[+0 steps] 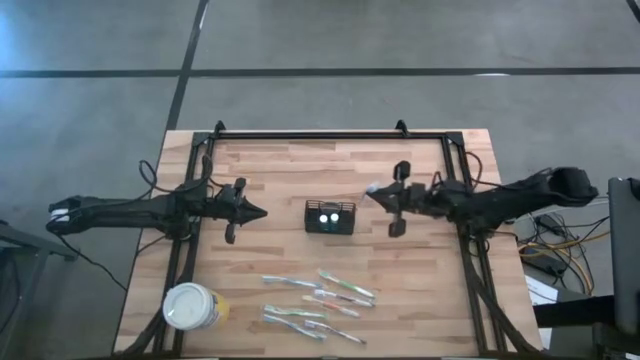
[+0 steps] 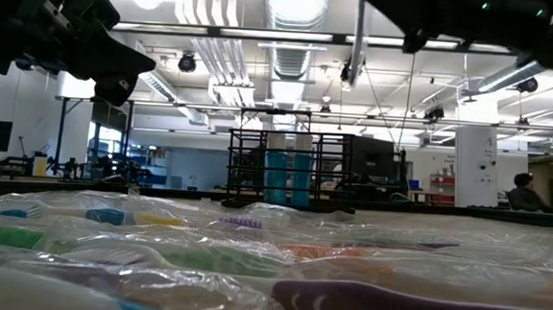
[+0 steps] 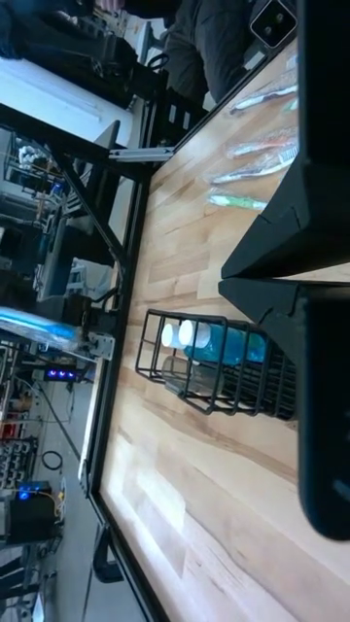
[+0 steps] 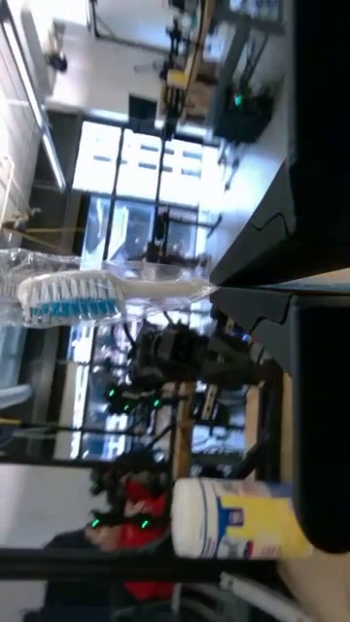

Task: Pick & Place toothbrushing station
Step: Put the top blue toothbrush into the wire organizer

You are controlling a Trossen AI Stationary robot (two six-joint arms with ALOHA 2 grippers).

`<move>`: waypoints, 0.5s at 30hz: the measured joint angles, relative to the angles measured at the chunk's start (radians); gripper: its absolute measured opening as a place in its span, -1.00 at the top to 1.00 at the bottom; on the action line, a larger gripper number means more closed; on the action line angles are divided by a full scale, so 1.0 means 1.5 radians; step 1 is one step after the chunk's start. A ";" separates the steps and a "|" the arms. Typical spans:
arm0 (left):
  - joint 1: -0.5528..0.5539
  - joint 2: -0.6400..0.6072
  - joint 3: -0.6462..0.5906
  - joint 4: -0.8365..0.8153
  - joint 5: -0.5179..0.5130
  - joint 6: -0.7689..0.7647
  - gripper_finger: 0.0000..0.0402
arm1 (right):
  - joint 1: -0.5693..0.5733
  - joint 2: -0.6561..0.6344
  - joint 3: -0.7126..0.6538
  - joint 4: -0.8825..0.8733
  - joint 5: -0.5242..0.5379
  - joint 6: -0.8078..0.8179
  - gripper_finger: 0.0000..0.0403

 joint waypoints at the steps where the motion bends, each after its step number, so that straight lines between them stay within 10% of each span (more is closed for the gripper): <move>1: 0.000 0.000 0.000 0.000 0.000 0.000 0.93 | -0.012 0.021 -0.002 0.021 -0.012 0.012 0.96; 15: 0.000 0.000 0.000 0.000 0.000 -0.001 0.93 | -0.045 0.227 0.004 0.148 -0.025 0.113 0.96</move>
